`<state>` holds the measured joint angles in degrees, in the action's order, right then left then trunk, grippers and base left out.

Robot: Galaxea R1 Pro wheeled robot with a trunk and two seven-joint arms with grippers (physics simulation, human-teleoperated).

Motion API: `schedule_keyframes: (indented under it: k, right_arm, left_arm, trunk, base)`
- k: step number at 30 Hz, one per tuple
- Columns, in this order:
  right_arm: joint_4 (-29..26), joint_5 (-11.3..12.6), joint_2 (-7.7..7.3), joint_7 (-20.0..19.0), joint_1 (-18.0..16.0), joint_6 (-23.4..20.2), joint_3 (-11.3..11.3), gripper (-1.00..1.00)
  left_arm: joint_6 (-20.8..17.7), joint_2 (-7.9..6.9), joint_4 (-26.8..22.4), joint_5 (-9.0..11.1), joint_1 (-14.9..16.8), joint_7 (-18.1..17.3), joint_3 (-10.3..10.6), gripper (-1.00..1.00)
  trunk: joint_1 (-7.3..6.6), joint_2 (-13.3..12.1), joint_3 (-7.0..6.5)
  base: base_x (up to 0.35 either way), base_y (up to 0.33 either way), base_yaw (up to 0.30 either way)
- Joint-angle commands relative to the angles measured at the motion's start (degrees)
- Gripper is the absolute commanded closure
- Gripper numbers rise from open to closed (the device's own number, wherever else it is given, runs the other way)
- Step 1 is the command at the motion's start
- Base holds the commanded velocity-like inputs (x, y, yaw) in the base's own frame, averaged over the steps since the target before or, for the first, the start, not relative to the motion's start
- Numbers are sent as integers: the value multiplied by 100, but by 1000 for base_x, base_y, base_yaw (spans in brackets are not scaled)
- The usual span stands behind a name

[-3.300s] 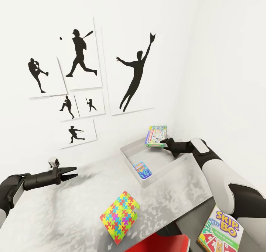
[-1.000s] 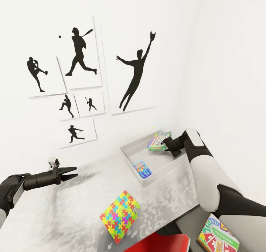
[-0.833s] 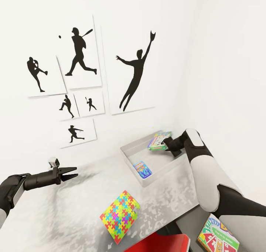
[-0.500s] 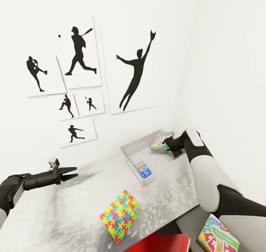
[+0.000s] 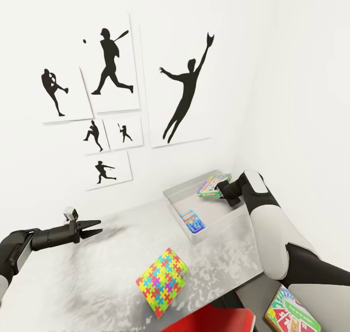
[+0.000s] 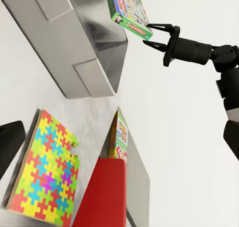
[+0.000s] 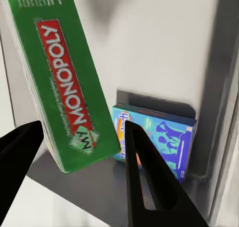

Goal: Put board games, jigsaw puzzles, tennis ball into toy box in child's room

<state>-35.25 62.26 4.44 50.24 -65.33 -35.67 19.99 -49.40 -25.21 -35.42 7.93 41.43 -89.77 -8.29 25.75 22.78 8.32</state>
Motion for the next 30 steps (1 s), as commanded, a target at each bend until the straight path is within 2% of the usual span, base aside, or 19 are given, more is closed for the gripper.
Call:
schedule_keyframes:
  k: [1, 11, 30]
  right_arm:
    - [-10, 25, 5, 39, -6, -23, 30, 100]
    - [-16, 32, -13, 47, -6, -36, 52, 100]
    - [-21, 40, -39, 34, -6, -61, 65, 100]
  left_arm:
    - [-61, 0, 0, 1, 5, -23, 3, -100]
    - [-61, -1, 0, 2, 5, -23, 3, -100]
    - [-61, -1, 0, 2, 5, -23, 3, -100]
  trunk:
    - [3, 14, 22]
    - [3, 14, 102]
    - [3, 14, 175]
  base:
    - [0, 0, 127]
    - [0, 0, 117]
    - [0, 0, 1]
